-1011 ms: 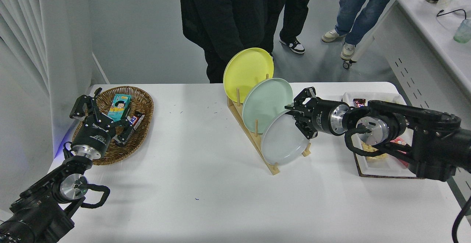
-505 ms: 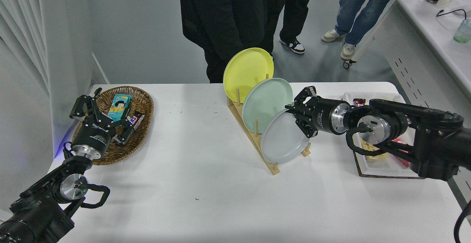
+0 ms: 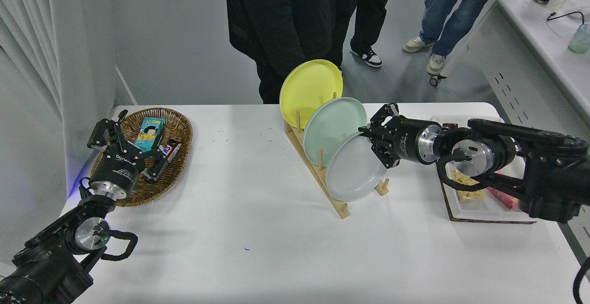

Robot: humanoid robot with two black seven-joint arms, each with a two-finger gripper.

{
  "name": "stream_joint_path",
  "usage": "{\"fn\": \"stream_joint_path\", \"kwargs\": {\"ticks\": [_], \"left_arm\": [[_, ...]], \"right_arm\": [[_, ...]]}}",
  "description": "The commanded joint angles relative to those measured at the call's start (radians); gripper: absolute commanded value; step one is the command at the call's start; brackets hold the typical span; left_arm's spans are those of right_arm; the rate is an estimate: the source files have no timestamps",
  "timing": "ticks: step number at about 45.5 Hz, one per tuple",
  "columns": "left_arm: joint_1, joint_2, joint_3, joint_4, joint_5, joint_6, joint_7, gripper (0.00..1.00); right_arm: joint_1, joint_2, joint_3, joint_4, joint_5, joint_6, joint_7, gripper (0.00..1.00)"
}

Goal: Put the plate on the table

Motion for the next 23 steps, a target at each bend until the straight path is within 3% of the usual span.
{"fn": "stream_joint_path", "kwargs": {"ticks": [1,23], "left_arm": [[0.000,0.000,-0.001,0.001,0.000,0.000,0.000,0.98],[0.000,0.000,0.000,0.001,0.000,0.000,0.000,0.98]], "right_arm": [[0.017,-0.018,-0.002,0.015,0.013,-0.001,0.000,0.02],[0.067,-0.058,-0.005,0.075,0.062,-0.001,-0.009,0.01]]}}
